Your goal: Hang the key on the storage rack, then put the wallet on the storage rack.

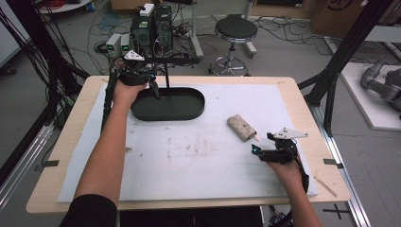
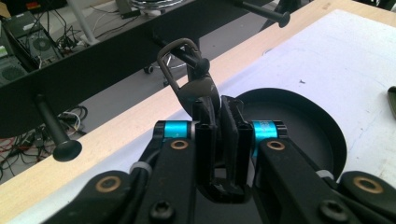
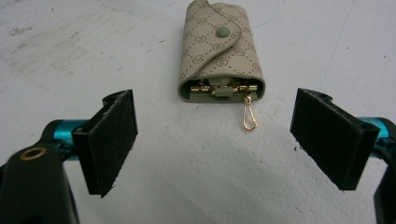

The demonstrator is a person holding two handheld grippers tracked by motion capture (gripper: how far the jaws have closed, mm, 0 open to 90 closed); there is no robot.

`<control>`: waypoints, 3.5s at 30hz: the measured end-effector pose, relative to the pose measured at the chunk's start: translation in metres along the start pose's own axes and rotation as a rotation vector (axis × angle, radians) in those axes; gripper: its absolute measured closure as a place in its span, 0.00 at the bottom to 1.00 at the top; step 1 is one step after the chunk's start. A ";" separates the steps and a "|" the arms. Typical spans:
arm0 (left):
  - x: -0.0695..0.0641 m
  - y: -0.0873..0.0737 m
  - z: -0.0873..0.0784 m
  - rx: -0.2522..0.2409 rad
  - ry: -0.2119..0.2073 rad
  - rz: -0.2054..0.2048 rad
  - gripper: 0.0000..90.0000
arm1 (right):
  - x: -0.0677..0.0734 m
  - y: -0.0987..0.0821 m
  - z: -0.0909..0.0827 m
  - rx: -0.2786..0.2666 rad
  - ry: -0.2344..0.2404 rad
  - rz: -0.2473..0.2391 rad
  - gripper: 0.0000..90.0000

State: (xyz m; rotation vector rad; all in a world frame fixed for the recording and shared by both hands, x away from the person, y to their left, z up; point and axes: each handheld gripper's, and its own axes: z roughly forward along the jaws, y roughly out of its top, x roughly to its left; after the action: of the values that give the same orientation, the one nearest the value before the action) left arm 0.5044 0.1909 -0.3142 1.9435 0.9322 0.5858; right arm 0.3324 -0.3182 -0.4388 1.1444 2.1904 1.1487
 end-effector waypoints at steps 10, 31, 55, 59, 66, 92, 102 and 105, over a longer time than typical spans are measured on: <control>-0.009 -0.022 -0.018 -0.005 -0.043 -0.048 0.64 | 0.001 0.000 -0.001 -0.004 -0.002 -0.004 0.17; -0.066 -0.087 -0.052 -0.036 -0.201 -0.027 0.36 | 0.002 0.000 0.000 0.000 0.002 -0.007 0.17; -0.112 -0.140 -0.054 -0.023 -0.267 -0.018 0.19 | 0.001 0.000 0.003 0.005 -0.010 0.002 0.17; -0.116 -0.144 -0.053 -0.012 -0.277 0.012 0.19 | 0.003 0.000 0.004 0.009 -0.009 -0.004 0.17; -0.111 -0.149 -0.056 -0.026 -0.280 -0.010 0.19 | 0.001 0.001 0.007 0.012 -0.016 0.000 0.17; -0.100 -0.154 -0.072 -0.050 -0.236 -0.020 0.19 | 0.000 0.015 0.023 0.021 -0.023 0.013 0.17; -0.084 -0.167 -0.088 -0.058 -0.196 -0.061 0.19 | -0.011 0.033 0.049 0.082 -0.022 0.028 0.17; -0.082 -0.169 -0.090 -0.057 -0.190 -0.065 0.19 | -0.010 0.037 0.059 0.115 -0.018 0.018 0.17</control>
State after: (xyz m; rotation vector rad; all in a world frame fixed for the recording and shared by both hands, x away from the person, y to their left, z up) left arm 0.3273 0.2278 -0.4182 1.8740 0.8464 0.3788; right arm 0.3950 -0.2863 -0.4420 1.2183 2.2622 1.0273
